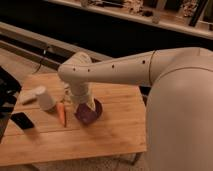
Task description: Place the ceramic cup over the eraser
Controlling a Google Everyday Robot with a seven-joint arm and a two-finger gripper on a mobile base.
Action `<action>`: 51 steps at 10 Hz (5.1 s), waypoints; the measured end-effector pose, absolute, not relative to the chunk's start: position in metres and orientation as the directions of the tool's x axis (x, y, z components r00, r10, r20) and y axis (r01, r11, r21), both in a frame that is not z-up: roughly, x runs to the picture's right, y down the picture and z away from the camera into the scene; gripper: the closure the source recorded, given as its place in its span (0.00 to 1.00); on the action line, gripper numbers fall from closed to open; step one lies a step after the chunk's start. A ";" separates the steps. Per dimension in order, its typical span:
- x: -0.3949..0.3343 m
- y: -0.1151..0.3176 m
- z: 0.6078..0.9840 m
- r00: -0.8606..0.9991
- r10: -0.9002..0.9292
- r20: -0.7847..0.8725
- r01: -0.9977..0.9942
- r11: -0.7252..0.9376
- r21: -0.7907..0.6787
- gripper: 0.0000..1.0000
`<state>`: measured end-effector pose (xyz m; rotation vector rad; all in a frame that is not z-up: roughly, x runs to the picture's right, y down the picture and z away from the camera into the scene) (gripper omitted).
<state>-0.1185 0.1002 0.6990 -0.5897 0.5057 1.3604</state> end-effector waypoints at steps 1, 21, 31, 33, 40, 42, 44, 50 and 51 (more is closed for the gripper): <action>-0.136 0.099 0.695 0.207 0.740 -0.640 -0.978 0.157 -0.135 0.35; -0.305 0.010 0.714 0.609 0.646 -0.461 -0.793 0.503 -0.342 0.35; -0.332 0.009 0.754 0.634 0.601 -0.487 -0.773 0.507 -0.381 0.35; -0.338 0.010 0.764 0.640 0.590 -0.493 -0.768 0.509 -0.388 0.35; -0.350 0.013 0.788 0.645 0.571 -0.507 -0.763 0.505 -0.403 0.35; -0.348 0.014 0.793 0.639 0.571 -0.516 -0.769 0.496 -0.404 0.35; -0.345 0.017 0.797 0.631 0.571 -0.525 -0.776 0.483 -0.406 0.35; -0.340 0.025 0.805 0.640 0.561 -0.525 -0.768 0.493 -0.409 0.74; -0.339 0.025 0.804 0.641 0.559 -0.526 -0.767 0.496 -0.408 0.83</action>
